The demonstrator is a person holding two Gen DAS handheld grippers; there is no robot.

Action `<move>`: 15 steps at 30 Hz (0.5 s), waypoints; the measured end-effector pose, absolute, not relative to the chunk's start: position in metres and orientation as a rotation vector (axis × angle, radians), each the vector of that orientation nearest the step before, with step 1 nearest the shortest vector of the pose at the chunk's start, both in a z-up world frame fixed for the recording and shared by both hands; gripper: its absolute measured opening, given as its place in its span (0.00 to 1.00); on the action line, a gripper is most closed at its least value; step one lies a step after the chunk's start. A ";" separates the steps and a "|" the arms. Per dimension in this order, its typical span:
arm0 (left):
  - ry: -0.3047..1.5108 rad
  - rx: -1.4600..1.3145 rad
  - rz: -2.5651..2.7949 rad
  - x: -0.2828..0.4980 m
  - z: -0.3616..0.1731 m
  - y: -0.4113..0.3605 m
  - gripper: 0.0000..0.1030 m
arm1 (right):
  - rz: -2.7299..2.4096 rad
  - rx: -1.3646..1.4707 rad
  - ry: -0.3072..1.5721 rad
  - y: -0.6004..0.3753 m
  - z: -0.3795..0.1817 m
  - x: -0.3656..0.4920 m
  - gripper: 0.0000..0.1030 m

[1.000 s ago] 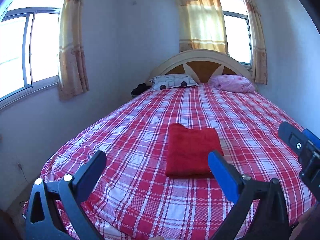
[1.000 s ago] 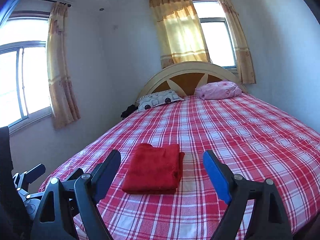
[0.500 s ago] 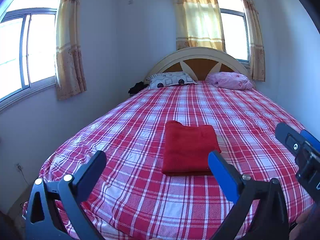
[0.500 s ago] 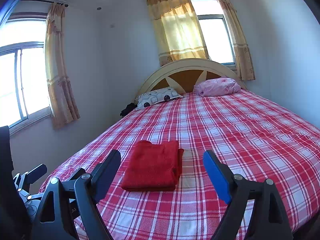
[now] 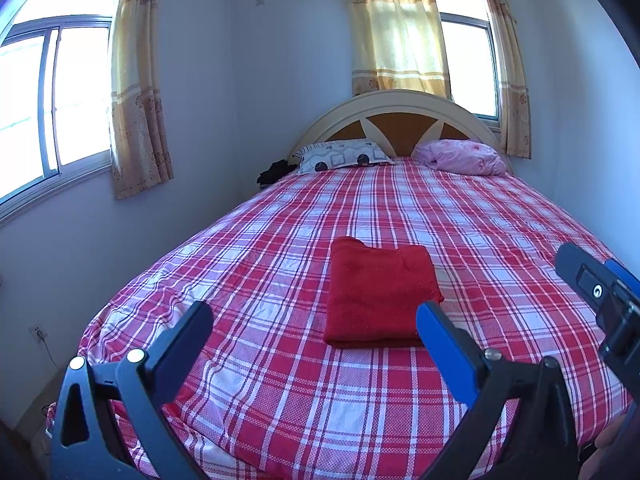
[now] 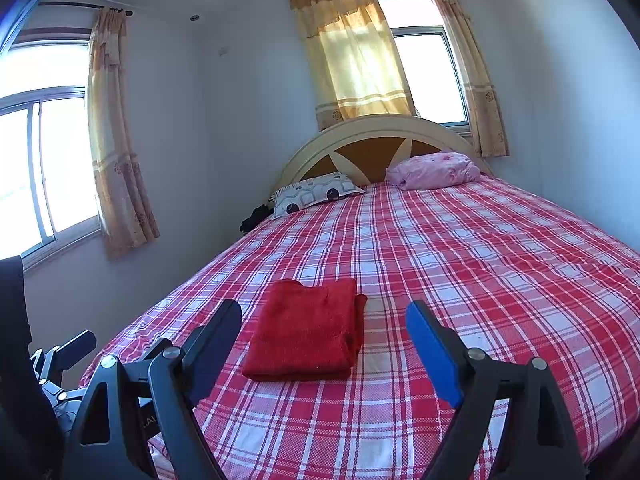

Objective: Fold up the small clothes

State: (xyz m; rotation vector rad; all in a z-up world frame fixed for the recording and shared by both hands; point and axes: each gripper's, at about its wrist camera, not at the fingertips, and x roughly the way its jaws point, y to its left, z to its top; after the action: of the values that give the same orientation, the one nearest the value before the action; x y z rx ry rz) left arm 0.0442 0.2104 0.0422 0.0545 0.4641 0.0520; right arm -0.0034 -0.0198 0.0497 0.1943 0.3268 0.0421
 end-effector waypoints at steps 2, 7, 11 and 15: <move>0.465 0.055 0.051 0.044 0.042 0.210 1.00 | 0.040 0.195 0.326 -0.019 0.049 -0.004 0.82; 0.466 0.057 0.049 0.044 0.041 0.209 1.00 | 0.041 0.195 0.327 -0.020 0.049 -0.004 0.82; 0.475 0.051 0.046 0.045 0.040 0.209 1.00 | 0.041 0.196 0.327 -0.020 0.049 -0.004 0.82; 0.478 0.050 0.046 0.045 0.039 0.208 1.00 | 0.041 0.195 0.325 -0.020 0.049 -0.004 0.82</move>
State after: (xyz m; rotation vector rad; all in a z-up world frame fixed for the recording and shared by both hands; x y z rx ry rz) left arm 0.0454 0.2078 0.0391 0.0495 0.4779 0.0463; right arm -0.0041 -0.0196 0.0490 0.1953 0.3252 0.0409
